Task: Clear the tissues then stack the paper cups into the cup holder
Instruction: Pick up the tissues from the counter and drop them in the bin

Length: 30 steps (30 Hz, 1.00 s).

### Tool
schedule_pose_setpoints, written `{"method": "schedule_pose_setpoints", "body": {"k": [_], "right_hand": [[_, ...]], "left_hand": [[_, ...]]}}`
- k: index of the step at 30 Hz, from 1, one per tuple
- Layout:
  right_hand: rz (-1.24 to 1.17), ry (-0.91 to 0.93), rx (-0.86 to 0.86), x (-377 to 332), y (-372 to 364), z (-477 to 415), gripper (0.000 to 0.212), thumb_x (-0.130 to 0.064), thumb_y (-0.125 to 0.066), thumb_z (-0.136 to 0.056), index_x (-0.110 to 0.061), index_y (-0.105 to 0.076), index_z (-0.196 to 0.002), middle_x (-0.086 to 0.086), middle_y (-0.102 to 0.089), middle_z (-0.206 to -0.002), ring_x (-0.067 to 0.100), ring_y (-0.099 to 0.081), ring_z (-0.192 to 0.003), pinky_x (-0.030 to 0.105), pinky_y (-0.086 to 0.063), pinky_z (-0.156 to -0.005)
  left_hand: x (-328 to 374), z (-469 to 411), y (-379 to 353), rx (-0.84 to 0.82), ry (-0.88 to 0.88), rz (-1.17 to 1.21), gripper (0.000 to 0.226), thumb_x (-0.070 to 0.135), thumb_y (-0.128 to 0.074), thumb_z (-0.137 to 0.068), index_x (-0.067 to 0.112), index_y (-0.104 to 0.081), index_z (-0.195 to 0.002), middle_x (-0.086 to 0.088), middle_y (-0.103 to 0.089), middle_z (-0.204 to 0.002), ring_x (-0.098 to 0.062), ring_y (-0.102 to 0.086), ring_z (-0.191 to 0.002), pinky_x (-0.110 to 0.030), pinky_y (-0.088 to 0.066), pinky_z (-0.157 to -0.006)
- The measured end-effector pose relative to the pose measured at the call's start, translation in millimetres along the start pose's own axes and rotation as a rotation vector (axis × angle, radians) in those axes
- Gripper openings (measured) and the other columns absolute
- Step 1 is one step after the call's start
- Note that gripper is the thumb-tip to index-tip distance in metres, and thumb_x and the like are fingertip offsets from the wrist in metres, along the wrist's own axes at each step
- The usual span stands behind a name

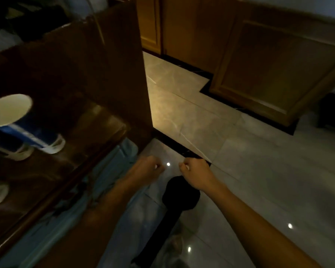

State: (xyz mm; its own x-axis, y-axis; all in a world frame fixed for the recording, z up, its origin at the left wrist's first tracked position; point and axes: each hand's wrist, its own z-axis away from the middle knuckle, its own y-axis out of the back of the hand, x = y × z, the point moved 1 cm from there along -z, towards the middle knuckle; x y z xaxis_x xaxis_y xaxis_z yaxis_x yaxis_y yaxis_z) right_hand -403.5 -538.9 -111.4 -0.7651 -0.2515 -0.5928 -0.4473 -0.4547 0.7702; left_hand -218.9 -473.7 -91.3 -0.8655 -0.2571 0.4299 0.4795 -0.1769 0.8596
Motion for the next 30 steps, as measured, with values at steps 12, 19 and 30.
{"method": "schedule_pose_setpoints", "body": {"k": [12, 19, 30], "right_hand": [[-0.010, -0.323, -0.043, 110.7, -31.7, -28.0, 0.041, -0.033, -0.052, -0.101, -0.002, -0.062, -0.077, 0.023, -0.070, -0.089, 0.038, -0.066, -0.084, 0.036, -0.046, -0.069], [-0.070, -0.512, -0.055, 165.6, -90.9, -60.8, 0.050, -0.031, -0.052, -0.102, -0.019, -0.033, -0.057, 0.024, -0.068, -0.085, 0.036, -0.066, -0.078, 0.032, -0.045, -0.063], [-0.117, -0.743, -0.188, 272.2, -230.8, -104.1, 0.041, -0.031, -0.050, -0.102, -0.011, -0.041, -0.067, 0.023, -0.065, -0.089, 0.038, -0.064, -0.084, 0.031, -0.038, -0.062]], "left_hand": [[24.7, -106.0, -102.9, -0.273, -0.154, -0.187, 0.039, 0.040, -0.056, -0.108, 0.007, -0.075, -0.113, -0.015, -0.076, -0.115, -0.031, -0.071, -0.109, -0.033, -0.046, -0.083], [-17.1, -180.6, -177.2, -0.417, -0.257, -0.260, 0.044, 0.042, -0.056, -0.106, 0.004, -0.076, -0.096, -0.020, -0.078, -0.102, -0.039, -0.074, -0.098, -0.035, -0.050, -0.073], [-80.1, -265.6, -327.7, -0.642, -0.301, -0.404, 0.044, 0.043, -0.047, -0.109, 0.008, -0.071, -0.097, -0.018, -0.075, -0.103, -0.036, -0.072, -0.094, -0.040, -0.054, -0.078]]}}
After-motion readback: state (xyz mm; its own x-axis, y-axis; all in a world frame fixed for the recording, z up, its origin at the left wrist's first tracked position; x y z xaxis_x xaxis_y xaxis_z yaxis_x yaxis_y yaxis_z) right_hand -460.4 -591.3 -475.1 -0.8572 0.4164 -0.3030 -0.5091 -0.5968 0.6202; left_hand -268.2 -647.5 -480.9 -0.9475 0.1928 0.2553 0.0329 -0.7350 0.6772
